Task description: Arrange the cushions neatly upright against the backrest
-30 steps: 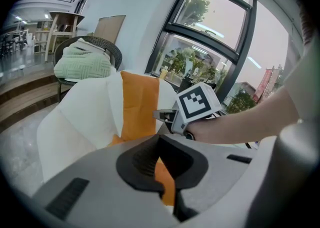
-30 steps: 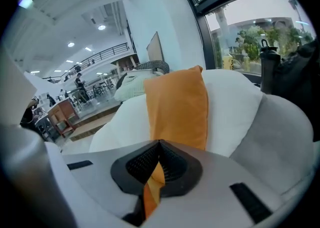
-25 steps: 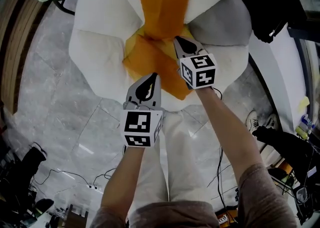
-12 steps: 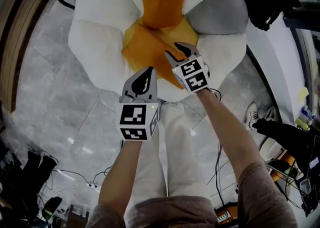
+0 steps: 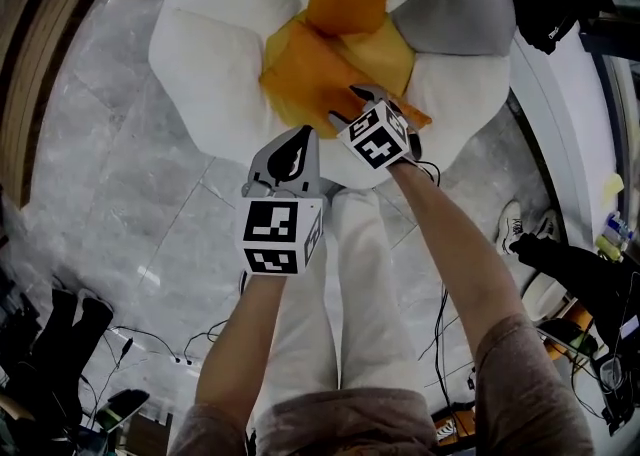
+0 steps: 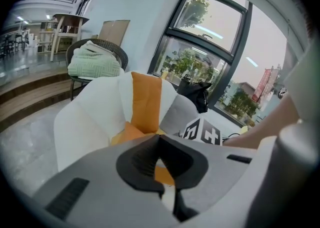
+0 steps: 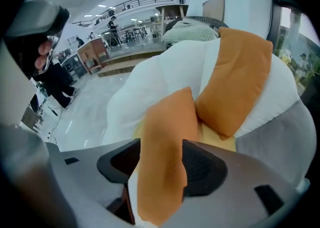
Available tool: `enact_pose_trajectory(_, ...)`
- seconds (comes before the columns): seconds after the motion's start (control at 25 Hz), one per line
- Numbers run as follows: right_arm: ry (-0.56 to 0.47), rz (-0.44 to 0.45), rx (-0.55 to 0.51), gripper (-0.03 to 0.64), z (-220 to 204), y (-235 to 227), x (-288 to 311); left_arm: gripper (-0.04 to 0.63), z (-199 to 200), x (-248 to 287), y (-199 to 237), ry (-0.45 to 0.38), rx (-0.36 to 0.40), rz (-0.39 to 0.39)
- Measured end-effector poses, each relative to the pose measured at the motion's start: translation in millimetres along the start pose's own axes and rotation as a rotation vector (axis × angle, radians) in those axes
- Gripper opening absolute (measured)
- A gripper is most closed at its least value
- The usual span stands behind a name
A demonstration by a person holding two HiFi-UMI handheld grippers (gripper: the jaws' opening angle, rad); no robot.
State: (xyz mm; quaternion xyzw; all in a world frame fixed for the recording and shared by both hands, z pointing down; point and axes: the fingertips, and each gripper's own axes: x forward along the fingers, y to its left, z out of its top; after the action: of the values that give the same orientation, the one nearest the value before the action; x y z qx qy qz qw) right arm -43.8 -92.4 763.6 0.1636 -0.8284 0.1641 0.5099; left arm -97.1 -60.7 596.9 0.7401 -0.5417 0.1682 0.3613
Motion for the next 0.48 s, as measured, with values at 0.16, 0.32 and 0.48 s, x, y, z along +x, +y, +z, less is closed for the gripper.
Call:
enact_pose_trajectory(0.16,0.058,-0.028,-0.015,0.250,-8,-8,22,0.005,-8,2,12,0.015,-0.006,0.005)
enact_pose_trajectory(0.32,0.061,-0.067,0.006,0.250,-7,-22,33,0.005,-13,5,23,0.027,-0.012,0.010)
enact_pose_trajectory(0.48,0.063,-0.077,0.009,0.250,-9,-28,32,0.005,-14,6,21,0.029,-0.017,0.010)
